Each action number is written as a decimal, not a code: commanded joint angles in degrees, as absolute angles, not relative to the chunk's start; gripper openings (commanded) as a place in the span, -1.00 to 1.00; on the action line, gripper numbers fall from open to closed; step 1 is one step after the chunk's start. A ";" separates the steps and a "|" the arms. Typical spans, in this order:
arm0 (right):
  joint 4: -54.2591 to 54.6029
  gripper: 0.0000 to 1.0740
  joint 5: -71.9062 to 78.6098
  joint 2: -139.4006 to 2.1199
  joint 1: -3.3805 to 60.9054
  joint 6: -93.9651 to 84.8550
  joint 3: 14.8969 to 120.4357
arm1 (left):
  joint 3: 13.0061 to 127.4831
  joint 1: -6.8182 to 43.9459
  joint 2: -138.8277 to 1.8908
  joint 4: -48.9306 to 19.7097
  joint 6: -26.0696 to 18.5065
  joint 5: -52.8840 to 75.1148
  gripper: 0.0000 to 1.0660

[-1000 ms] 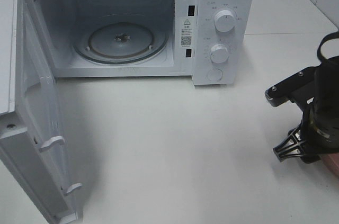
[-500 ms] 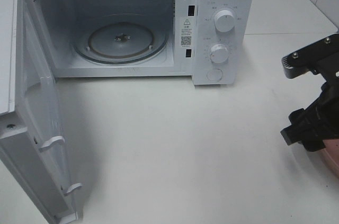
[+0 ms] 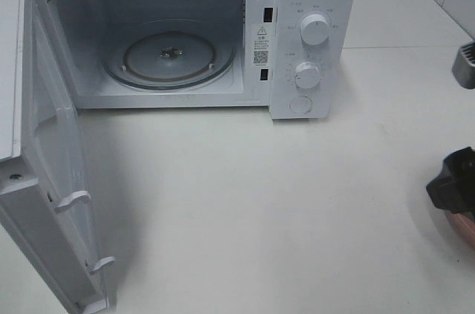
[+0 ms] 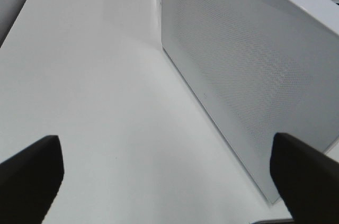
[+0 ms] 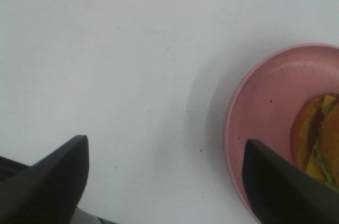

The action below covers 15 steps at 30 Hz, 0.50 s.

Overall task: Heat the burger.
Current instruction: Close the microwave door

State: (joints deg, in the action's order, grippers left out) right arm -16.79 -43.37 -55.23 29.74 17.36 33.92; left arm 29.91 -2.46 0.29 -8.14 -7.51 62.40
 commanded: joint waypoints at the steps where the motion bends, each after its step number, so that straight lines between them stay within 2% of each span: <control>1: -16.04 0.41 -50.19 -49.22 29.62 15.64 34.32 | 29.85 -2.58 0.63 -8.14 -7.39 61.71 0.83; 15: -16.04 0.41 -57.81 -34.03 29.62 14.09 34.32 | 29.85 -2.58 0.63 -8.14 -7.39 61.71 0.83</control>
State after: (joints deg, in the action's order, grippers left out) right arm -16.33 -56.72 -35.47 29.74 14.84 33.92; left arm 29.91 -2.46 0.29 -8.14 -7.51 62.40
